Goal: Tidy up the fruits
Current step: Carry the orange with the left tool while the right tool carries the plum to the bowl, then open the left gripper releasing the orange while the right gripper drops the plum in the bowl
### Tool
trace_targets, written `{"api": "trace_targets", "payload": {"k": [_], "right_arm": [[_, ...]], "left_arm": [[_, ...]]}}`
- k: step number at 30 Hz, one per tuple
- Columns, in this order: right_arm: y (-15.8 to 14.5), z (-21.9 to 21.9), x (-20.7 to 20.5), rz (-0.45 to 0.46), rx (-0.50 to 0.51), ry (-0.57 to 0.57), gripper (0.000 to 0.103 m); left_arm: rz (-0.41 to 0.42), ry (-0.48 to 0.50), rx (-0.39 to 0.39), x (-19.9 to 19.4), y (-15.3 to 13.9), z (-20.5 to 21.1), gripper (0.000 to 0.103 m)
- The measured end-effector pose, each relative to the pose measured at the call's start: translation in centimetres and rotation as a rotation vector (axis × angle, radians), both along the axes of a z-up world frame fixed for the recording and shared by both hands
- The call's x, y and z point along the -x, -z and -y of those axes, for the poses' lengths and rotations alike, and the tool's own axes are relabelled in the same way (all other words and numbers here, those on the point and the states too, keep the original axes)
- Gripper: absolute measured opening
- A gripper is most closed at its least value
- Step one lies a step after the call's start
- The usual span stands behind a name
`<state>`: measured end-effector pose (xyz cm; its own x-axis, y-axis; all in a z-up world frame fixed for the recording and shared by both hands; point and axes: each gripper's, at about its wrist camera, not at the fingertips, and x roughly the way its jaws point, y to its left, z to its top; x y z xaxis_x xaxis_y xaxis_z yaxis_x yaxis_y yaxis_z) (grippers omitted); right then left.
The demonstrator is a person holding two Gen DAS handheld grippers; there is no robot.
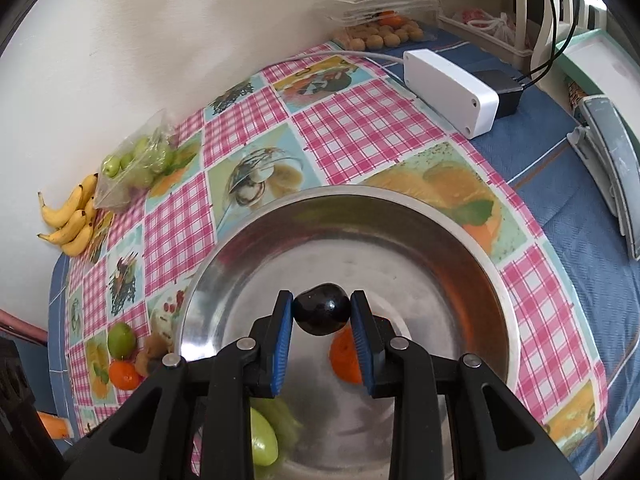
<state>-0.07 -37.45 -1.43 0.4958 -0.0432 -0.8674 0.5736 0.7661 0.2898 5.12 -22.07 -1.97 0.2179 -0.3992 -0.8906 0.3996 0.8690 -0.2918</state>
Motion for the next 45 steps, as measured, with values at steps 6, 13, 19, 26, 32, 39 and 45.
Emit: {"api": "trace_targets", "payload": {"k": [6, 13, 19, 26, 32, 39, 45], "right_arm": [[1.3, 0.4, -0.5, -0.02, -0.013, 0.002, 0.031], [1.9, 0.2, -0.9, -0.028, -0.018, -0.002, 0.031], [1.9, 0.1, -1.0, -0.024, -0.025, -0.01, 0.032], [1.5, 0.1, -1.0, -0.015, -0.026, -0.017, 0.044], [0.0, 0.0, -0.5, 0.018, -0.015, -0.014, 0.044], [-0.8, -0.3, 0.1, -0.004, -0.013, -0.013, 0.044], [-0.8, -1.4, 0.9, -0.038, -0.018, -0.037, 0.044]], "left_arm": [[-0.007, 0.015, -0.012, -0.1, 0.9, 0.7, 0.038], [-0.008, 0.019, -0.028, -0.1, 1.4, 1.3, 0.038], [-0.014, 0.034, -0.013, -0.1, 1.2, 1.4, 0.041], [-0.006, 0.039, -0.003, 0.0, 0.3, 0.8, 0.048], [0.02, 0.04, 0.012, 0.2, -1.6, 0.2, 0.048], [0.017, -0.021, -0.022, -0.5, -2.3, -1.9, 0.048], [-0.013, -0.087, -0.031, -1.5, -1.7, -4.1, 0.048]]}}
